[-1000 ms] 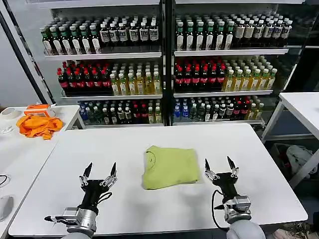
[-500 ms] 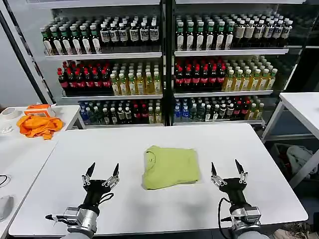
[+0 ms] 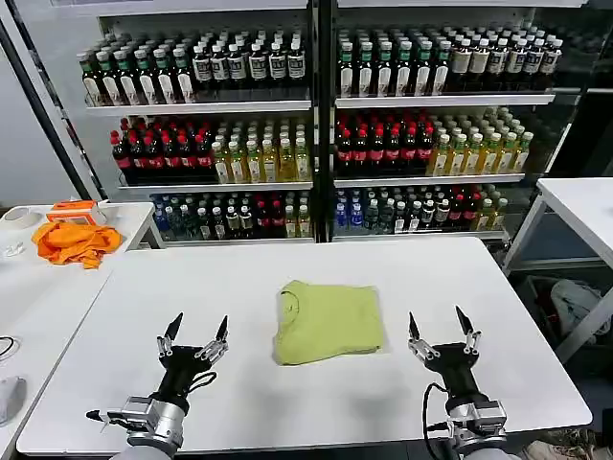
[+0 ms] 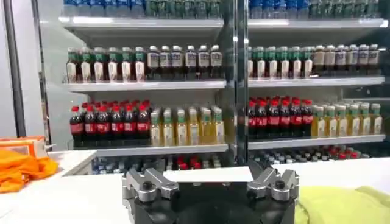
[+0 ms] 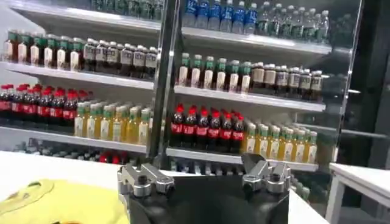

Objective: Fold and organize the clothes.

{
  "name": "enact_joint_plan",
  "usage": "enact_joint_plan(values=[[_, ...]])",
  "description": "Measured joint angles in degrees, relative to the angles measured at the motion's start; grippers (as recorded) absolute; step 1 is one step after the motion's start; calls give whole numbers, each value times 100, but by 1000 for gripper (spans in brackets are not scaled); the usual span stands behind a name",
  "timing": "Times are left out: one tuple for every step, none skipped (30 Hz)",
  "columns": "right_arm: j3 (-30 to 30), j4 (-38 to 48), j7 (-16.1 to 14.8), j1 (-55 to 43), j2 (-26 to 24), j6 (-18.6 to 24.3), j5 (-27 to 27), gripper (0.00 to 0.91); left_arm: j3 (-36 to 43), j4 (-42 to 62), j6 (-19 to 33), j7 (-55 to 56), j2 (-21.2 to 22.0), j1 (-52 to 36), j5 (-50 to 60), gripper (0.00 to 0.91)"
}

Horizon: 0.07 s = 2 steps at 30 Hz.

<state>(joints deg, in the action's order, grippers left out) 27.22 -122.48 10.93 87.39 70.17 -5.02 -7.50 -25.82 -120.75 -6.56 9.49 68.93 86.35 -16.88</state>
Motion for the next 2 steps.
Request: enact_joint_plan(values=[[3,-12,7,1,0,-1,0,907,-1,1,-1,-2,-10,1,-5,907],[14,-23,14,5,0,-7,-1,907,-2,0,-2,-6,-19,5,-14,907]])
